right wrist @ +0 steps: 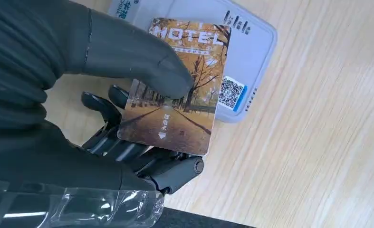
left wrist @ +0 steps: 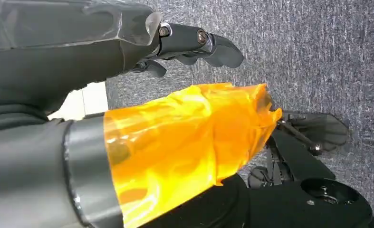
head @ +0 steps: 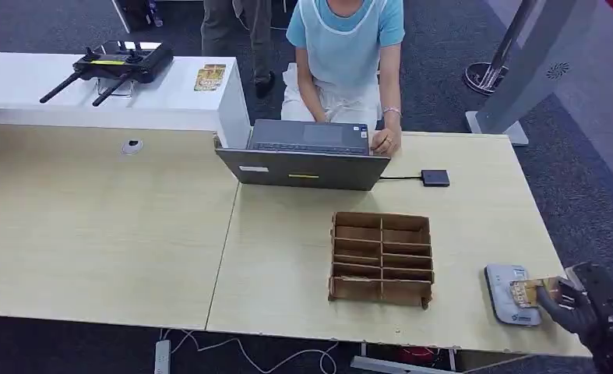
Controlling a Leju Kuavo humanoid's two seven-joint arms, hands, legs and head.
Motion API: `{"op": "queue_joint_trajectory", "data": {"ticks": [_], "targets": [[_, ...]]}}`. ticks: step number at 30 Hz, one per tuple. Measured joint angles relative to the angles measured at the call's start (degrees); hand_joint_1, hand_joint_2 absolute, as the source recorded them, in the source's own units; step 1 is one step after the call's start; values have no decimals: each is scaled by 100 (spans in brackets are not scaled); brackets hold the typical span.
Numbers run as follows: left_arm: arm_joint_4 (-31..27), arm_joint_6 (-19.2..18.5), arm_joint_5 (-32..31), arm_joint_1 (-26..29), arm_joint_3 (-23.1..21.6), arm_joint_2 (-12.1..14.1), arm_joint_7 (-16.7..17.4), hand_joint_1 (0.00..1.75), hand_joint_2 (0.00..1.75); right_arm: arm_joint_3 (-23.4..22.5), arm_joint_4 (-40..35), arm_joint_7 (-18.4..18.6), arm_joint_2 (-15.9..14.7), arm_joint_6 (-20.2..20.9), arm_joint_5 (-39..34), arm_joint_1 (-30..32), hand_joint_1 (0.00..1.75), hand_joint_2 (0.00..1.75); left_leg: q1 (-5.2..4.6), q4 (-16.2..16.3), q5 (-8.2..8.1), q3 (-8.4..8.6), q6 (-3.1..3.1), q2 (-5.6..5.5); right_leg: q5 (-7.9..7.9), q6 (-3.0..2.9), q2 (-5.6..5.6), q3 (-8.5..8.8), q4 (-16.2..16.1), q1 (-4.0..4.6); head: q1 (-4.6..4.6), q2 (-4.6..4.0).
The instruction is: Pass the card to the sensor for recognition and then transmit it.
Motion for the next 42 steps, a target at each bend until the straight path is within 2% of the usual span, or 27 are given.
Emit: {"op": "queue_joint_trajectory", "data": {"ticks": [10,18,27,33,42], "targets": [[0,17,0,1,0,-7,0,0,0,87,0,74,-98,-140,289,-3,175,175,0,0,0,0,0,0,0,0,0,1,0,0,0,2],[0,20,0,2,0,-13,-9,0,0,127,-52,64,-142,-199,254,-53,175,175,0,0,0,0,0,0,1,1,0,2,0,0,0,0],[0,-37,0,8,24,-24,-341,0,0,125,-721,24,-319,-112,-264,-80,175,175,-1,0,0,-1,0,0,1,1,0,2,1,-1,0,0],[0,-22,-2,6,63,-31,-400,0,0,195,-1207,22,-417,-142,-330,-502,175,175,-1,0,1,4,0,11,1,0,9,1,3,-1,0,2],[0,35,-20,-8,63,-39,-284,0,0,643,-1676,48,-595,-326,-11,-1221,175,175,-1,0,3,2,1,12,4,-1,10,2,5,-1,2,2]]}}
